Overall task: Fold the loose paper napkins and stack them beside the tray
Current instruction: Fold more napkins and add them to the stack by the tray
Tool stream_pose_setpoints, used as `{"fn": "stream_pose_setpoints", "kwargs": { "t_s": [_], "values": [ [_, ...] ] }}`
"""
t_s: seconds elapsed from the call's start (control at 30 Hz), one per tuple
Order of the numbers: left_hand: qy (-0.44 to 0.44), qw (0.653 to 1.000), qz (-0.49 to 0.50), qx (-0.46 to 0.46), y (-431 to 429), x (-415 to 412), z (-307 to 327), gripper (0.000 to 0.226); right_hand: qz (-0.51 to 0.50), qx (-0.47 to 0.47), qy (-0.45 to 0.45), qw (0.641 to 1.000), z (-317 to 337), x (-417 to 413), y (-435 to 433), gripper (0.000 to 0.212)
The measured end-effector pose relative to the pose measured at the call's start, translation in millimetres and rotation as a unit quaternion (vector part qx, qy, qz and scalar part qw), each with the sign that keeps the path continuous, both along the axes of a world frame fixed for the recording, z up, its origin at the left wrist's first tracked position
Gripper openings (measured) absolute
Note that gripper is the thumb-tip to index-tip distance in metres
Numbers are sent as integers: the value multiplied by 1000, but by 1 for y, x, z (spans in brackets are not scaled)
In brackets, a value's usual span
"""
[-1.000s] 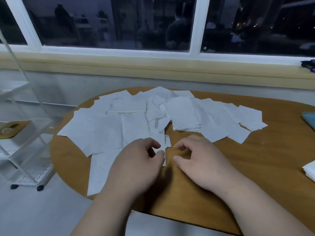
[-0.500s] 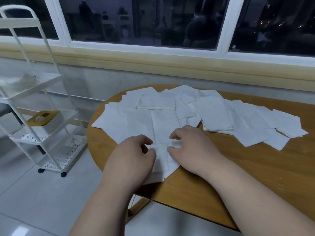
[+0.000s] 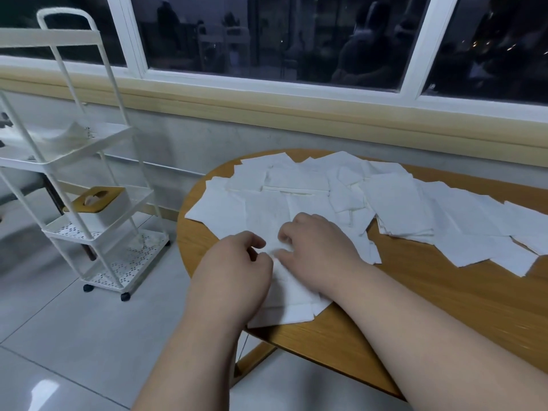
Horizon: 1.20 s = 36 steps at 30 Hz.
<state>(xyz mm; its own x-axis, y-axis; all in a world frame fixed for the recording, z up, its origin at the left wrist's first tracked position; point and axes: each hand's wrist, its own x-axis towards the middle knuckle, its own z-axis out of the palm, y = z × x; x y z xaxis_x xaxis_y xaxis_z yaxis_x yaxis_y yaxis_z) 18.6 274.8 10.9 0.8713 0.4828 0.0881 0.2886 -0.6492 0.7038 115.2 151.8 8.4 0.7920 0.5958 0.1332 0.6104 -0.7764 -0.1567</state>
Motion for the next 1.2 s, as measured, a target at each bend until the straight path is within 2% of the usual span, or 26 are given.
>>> {"fn": "stream_pose_setpoints", "kwargs": {
  "t_s": [0.07,0.27,0.43,0.57,0.63,0.7,0.83,1.03,1.1,1.2],
  "values": [
    [-9,1000,3,-3,1,-1,1,28,9,-3,-21,1000,1,2,1,24],
    [-56,998,-8,17,3,-1,-2,31,-12,47,-22,999,11,2,-25,23],
    [-82,987,-110,78,-13,-4,-1,65,-44,122,15,991,21,-21,-90,14],
    [-57,964,-219,137,-40,-4,-4,73,-69,165,49,983,22,-50,-152,24],
    [-49,949,-262,167,-60,-3,-7,66,-85,191,51,977,20,-66,-182,29],
    [-59,933,-301,188,-79,-1,-10,50,-105,214,43,970,14,-80,-208,33],
    [-78,910,-364,180,-117,0,-12,24,-156,231,47,959,1,-99,-253,44],
    [-92,898,-397,169,-159,-9,-8,11,-88,77,168,979,3,-119,-297,71],
    [-87,895,-403,168,-169,-12,-5,9,-93,70,155,981,7,-124,-302,65],
    [-63,889,-434,133,-181,-13,1,7,-135,169,69,974,7,-128,-305,35]
  ]
}}
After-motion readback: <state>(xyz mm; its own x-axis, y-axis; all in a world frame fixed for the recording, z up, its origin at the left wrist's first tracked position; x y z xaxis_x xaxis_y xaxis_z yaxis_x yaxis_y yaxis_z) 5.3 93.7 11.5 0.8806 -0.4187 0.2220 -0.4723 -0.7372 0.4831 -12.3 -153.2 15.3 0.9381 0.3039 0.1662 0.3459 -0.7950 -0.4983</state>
